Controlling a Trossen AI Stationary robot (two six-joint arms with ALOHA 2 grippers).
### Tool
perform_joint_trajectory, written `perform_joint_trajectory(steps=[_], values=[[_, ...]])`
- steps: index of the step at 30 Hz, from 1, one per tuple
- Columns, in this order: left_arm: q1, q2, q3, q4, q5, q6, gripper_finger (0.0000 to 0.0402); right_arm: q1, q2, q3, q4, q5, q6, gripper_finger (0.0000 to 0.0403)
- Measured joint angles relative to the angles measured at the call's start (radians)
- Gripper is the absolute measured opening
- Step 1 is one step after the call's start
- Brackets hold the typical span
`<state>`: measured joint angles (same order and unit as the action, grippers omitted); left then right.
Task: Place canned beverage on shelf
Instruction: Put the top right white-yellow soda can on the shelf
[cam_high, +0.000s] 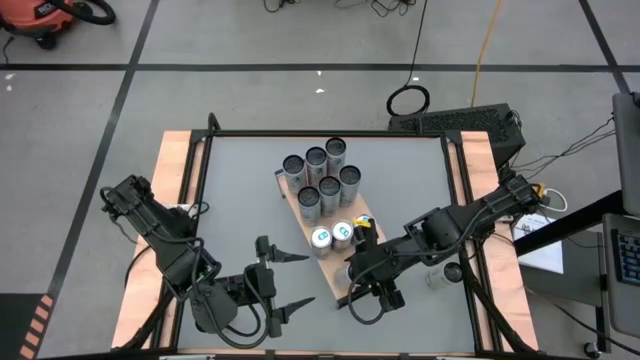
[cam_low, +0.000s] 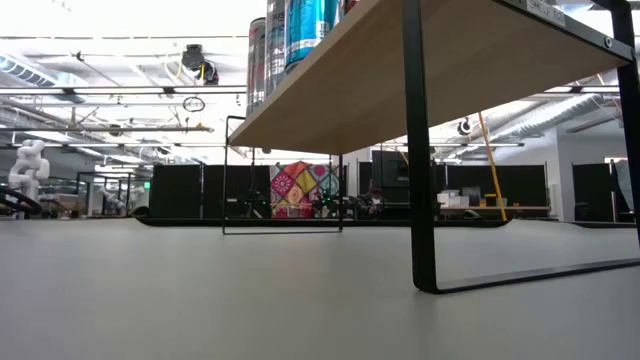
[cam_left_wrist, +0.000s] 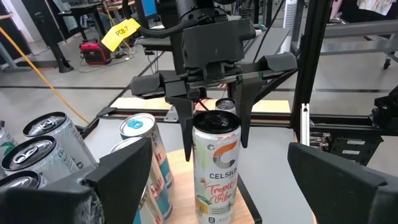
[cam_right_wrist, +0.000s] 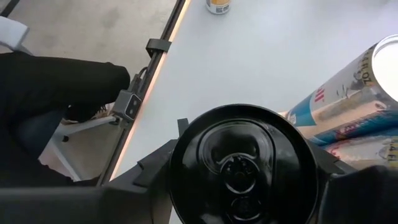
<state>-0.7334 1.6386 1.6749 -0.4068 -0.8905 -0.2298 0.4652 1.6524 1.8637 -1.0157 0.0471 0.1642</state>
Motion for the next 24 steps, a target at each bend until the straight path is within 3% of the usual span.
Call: perform_joint_trajectory(steps=[10,24], values=[[0.0,0.0,0.0,0.0,0.001,0.0,0.0377,-0.001,0.014,0.0,0.005,0.001,-0.012,0.0239],[0.0,0.0,0.0,0.0,0.001,0.0,0.0377,-0.001,0.014,0.0,0.017,0.005,-0.02,0.026]])
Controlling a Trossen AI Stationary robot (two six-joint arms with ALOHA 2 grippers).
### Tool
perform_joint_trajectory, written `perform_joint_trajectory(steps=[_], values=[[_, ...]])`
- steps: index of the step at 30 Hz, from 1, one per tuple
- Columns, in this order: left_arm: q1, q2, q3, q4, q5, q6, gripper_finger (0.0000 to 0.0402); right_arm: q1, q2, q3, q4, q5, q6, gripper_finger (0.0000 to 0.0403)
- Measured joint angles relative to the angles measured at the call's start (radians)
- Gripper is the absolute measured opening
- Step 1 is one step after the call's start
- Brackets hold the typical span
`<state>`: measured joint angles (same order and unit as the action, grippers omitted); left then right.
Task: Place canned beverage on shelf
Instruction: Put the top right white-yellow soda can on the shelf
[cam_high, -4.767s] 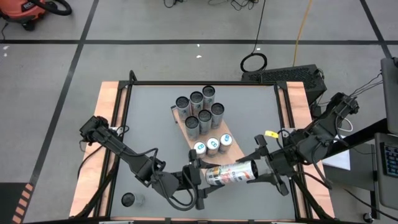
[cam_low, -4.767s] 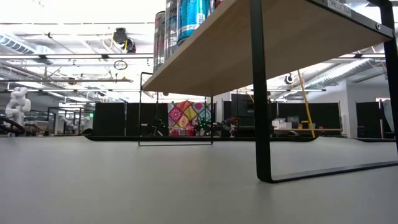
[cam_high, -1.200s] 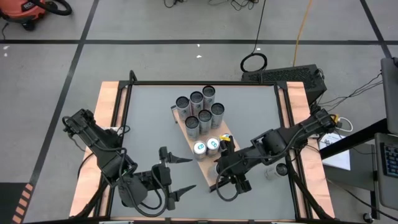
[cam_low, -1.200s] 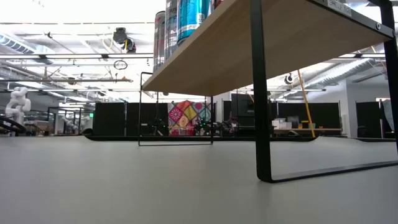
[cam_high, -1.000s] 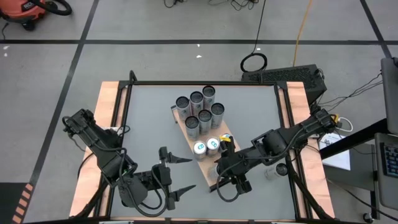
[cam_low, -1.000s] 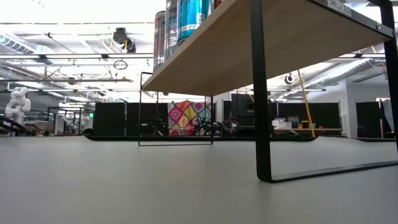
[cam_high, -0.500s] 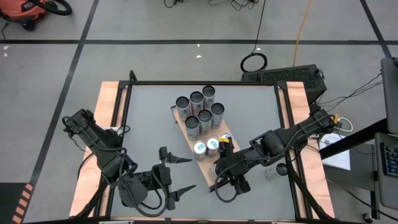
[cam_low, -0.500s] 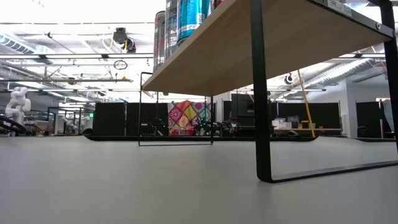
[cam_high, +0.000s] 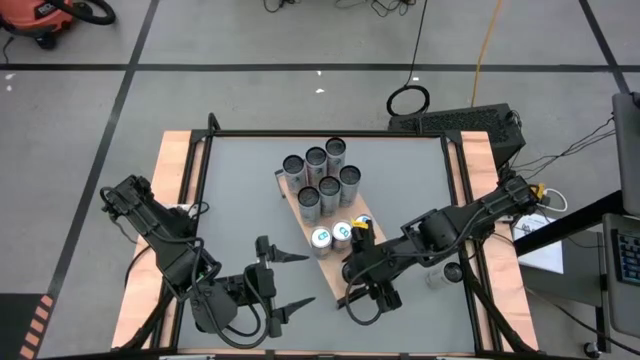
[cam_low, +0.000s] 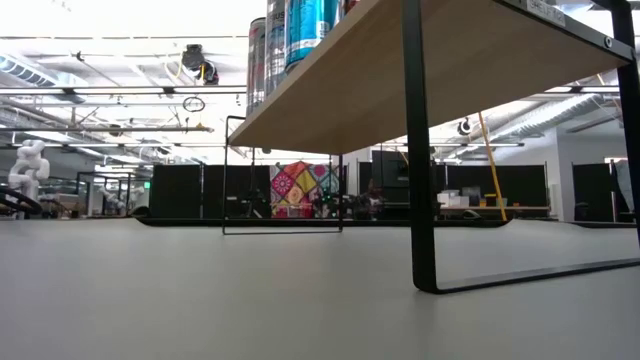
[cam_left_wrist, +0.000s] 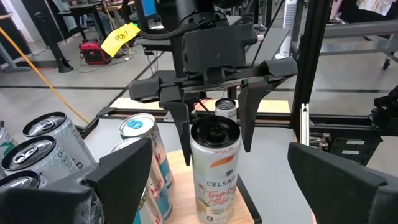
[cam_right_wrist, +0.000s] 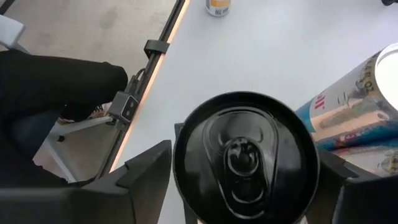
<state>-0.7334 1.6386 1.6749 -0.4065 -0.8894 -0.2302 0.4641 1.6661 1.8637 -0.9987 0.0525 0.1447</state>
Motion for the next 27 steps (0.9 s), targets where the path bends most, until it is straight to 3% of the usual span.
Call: perform_joint_trajectory(steps=[13,20,27], values=[[0.0,0.003,0.0,0.0,0.0,-0.002,0.0377,0.0,0.0,0.0,0.061,0.026,-0.034,0.0297],[0.0,0.003,0.0,0.0,0.0,-0.021,0.0377,0.003,-0.021,0.0,0.107,0.107,-0.053,0.0298],[0.0,0.003,0.0,0.0,0.0,-0.023,0.0377,0.01,-0.068,0.0,0.152,0.109,-0.067,0.0298]])
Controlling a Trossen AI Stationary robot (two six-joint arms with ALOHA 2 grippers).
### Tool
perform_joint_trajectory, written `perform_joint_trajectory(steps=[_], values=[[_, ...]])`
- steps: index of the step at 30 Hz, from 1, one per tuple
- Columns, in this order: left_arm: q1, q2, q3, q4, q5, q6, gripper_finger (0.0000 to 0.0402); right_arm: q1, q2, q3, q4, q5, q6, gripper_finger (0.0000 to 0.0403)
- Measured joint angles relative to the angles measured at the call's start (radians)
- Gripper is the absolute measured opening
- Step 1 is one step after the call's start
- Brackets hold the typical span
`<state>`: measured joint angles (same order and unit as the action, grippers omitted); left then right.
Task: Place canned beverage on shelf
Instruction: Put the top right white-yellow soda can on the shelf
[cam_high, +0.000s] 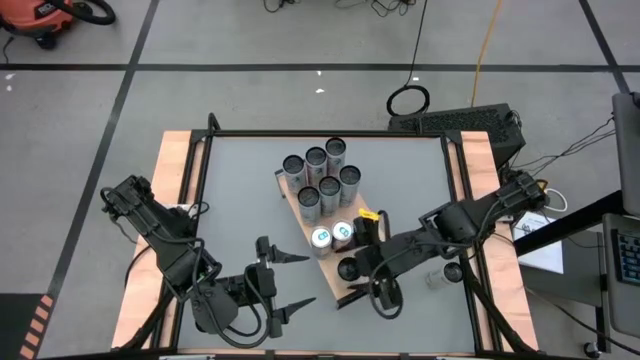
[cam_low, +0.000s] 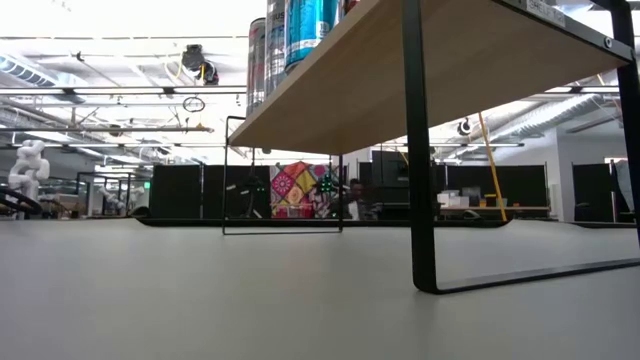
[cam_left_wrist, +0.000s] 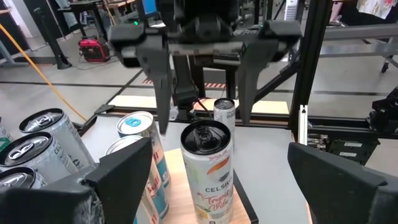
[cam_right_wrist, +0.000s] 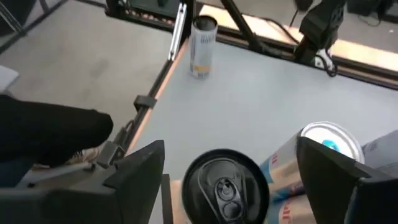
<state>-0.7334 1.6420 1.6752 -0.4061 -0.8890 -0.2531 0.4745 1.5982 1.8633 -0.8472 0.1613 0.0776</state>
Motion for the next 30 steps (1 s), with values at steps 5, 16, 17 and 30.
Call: perform_joint_trajectory(steps=[5,16,17,30], values=[[0.0,0.0,0.0,0.0,0.0,0.0,0.0377,0.042,-0.063,0.0,-0.041,0.057,0.015,0.0297],[0.0,0.004,0.0,0.001,-0.001,0.004,0.0377,0.242,-0.146,-0.029,-0.189,0.302,0.117,0.0267],[0.0,0.006,0.0,0.002,-0.001,0.004,0.0377,0.258,-0.15,-0.047,-0.205,0.315,0.137,0.0262],[0.0,0.022,0.0,0.005,0.004,-0.004,0.0377,0.387,-0.218,-0.47,0.042,0.509,0.278,0.0185]])
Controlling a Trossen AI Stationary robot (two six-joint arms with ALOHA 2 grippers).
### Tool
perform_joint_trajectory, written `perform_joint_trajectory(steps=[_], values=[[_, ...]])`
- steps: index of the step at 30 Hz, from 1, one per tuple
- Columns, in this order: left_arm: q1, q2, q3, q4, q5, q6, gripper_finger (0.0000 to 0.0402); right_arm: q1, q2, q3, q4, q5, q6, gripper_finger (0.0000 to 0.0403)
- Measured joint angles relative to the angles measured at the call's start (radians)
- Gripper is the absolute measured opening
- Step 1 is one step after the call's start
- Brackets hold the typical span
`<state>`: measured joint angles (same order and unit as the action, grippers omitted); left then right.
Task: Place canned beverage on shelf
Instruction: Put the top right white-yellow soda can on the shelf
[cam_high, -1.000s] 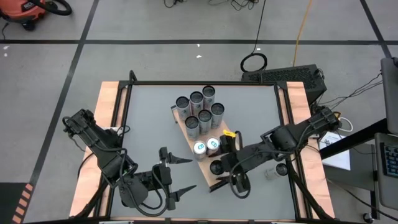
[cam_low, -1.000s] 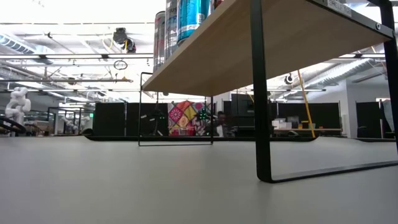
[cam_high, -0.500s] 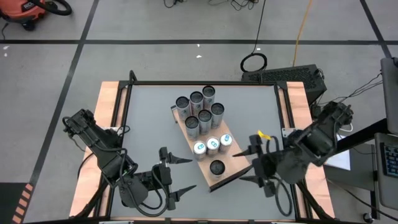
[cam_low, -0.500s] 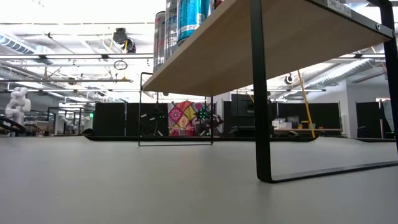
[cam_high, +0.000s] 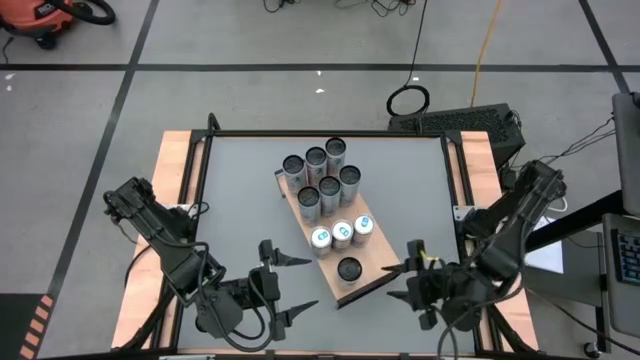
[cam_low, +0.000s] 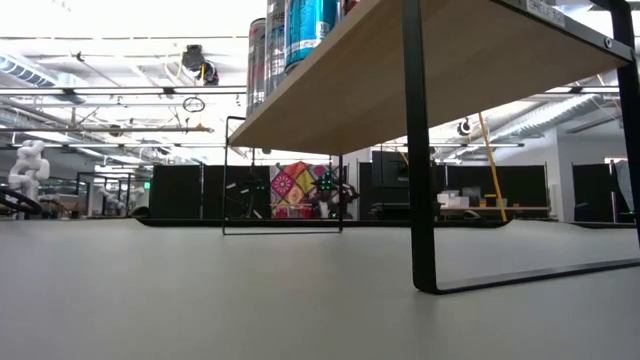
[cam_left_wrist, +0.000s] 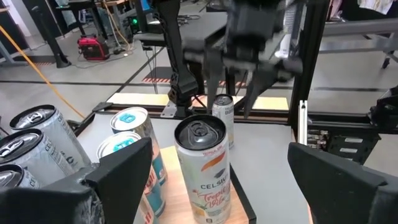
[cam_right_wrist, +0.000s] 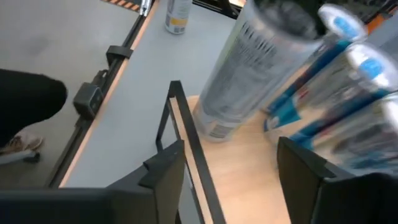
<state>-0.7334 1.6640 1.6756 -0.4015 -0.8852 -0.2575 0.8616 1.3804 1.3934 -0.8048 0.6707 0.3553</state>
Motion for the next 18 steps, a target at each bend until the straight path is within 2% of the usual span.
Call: perform_joint_trajectory(steps=[7,16,18], values=[[0.0,0.039,0.0,0.008,-0.014,-0.026,0.0377,-0.03,0.0,-0.19,0.284,0.011,-0.009,0.0142],[-0.002,0.082,0.0,0.037,-0.038,-0.027,0.0377,-0.098,-0.001,-0.2,0.317,0.004,0.027,0.0107],[-0.002,0.092,0.0,0.037,-0.039,-0.027,0.0377,-0.121,-0.001,-0.2,0.316,-0.028,0.027,0.0104]])
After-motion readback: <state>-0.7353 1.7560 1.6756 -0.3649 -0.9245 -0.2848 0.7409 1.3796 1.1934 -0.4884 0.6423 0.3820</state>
